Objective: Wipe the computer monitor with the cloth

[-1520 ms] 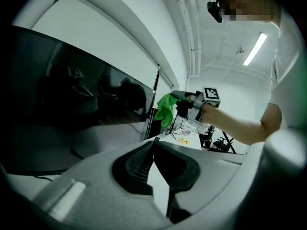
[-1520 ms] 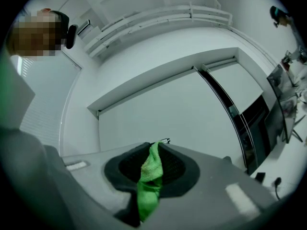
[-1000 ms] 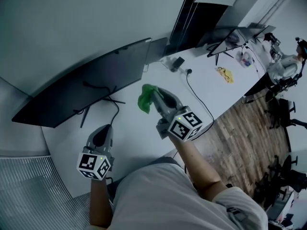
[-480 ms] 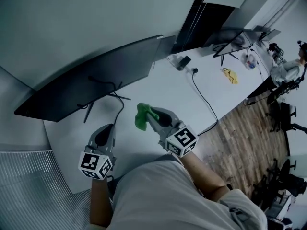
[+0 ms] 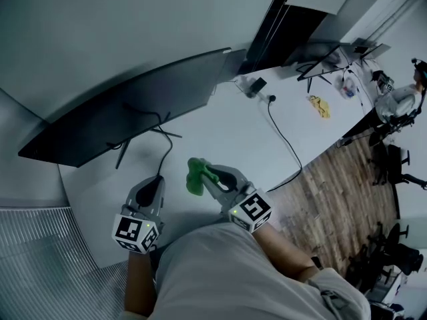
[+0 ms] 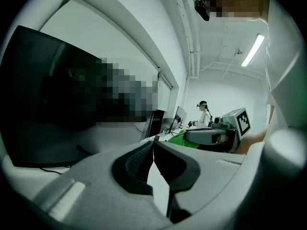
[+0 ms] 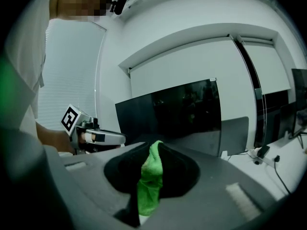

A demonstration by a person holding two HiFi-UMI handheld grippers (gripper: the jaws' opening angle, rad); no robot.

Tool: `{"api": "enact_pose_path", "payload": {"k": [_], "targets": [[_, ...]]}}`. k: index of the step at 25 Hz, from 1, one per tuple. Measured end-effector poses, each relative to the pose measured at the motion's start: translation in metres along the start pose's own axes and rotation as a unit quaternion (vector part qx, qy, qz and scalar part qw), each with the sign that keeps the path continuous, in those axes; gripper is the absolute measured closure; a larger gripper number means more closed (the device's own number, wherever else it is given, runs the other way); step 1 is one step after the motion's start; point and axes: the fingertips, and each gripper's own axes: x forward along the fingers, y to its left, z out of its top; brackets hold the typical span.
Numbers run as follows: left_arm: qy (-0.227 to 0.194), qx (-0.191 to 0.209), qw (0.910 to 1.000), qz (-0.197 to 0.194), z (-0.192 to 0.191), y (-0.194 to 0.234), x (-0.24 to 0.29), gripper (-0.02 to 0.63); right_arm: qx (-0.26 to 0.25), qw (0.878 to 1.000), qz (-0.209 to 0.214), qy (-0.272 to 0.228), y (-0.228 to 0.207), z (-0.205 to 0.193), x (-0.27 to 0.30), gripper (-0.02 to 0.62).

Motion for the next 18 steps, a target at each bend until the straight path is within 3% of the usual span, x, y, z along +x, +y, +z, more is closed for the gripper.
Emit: {"api": "enact_pose_path", "payload": {"k": [18], "targets": [[0.005,-0.002,0.9999,-0.013,-0.01,-0.011,0.002,0.595,0.006,1.0,-0.018,0.004,-0.016,-0.008,-0.008,0.538]]}}
